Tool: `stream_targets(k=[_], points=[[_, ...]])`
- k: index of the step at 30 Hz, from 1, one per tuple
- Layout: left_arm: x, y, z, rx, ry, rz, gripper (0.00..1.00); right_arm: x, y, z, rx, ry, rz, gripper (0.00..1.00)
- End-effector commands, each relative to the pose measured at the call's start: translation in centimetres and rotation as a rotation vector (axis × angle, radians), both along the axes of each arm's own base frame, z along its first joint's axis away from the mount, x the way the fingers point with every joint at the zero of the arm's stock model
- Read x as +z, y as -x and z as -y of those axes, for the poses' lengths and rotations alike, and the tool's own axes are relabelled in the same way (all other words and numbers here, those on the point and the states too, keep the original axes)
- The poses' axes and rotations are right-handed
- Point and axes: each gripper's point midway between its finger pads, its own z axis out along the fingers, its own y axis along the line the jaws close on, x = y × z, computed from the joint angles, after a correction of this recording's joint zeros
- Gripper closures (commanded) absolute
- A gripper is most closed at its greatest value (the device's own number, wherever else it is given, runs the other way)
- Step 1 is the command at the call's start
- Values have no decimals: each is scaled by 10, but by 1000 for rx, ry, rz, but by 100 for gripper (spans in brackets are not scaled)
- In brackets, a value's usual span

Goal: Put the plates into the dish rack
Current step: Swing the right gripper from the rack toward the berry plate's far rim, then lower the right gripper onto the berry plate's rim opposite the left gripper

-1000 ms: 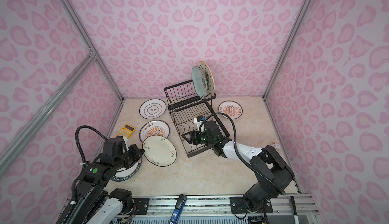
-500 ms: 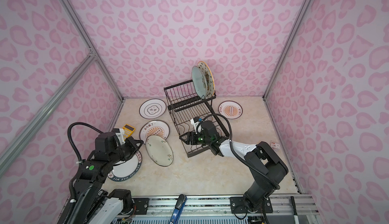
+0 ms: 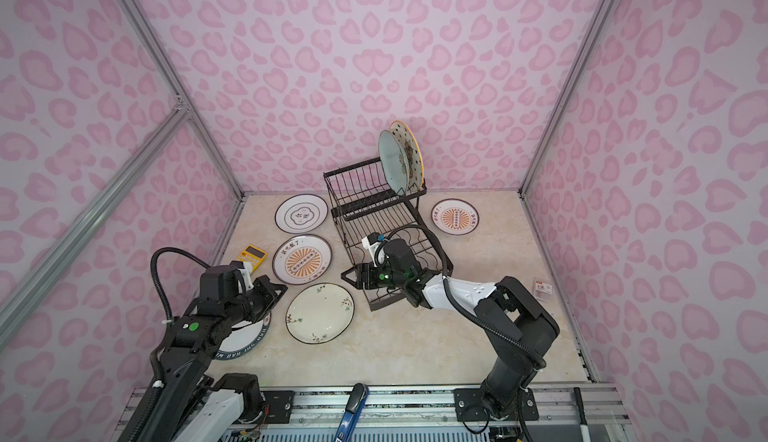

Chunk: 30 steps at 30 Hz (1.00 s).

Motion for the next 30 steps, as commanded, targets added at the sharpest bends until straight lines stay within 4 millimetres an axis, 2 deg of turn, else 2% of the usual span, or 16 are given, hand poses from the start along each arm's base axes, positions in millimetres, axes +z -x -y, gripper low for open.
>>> stream_targets(k=[1,5,10,14,19,24,30], points=[[-10,3,-7,-3,-67,-29,97,-4,0,-2,3,17,6,33],[-28,12,-20,21,-145,-95,97,-8,7,-6,12,58,16,33],[-63,27,-22,31,-148,-177,97,-14,31,-20,56,89,8,35],[-89,42,-24,35,-150,-233,97,-31,51,-25,73,139,-16,36],[-104,49,-23,28,-149,-256,97,-56,67,-29,92,203,-55,50],[-125,54,-17,1,-147,-290,97,-86,72,-27,100,276,-101,51],[-132,53,-15,-18,-178,-305,97,-117,77,-22,124,411,-174,51]])
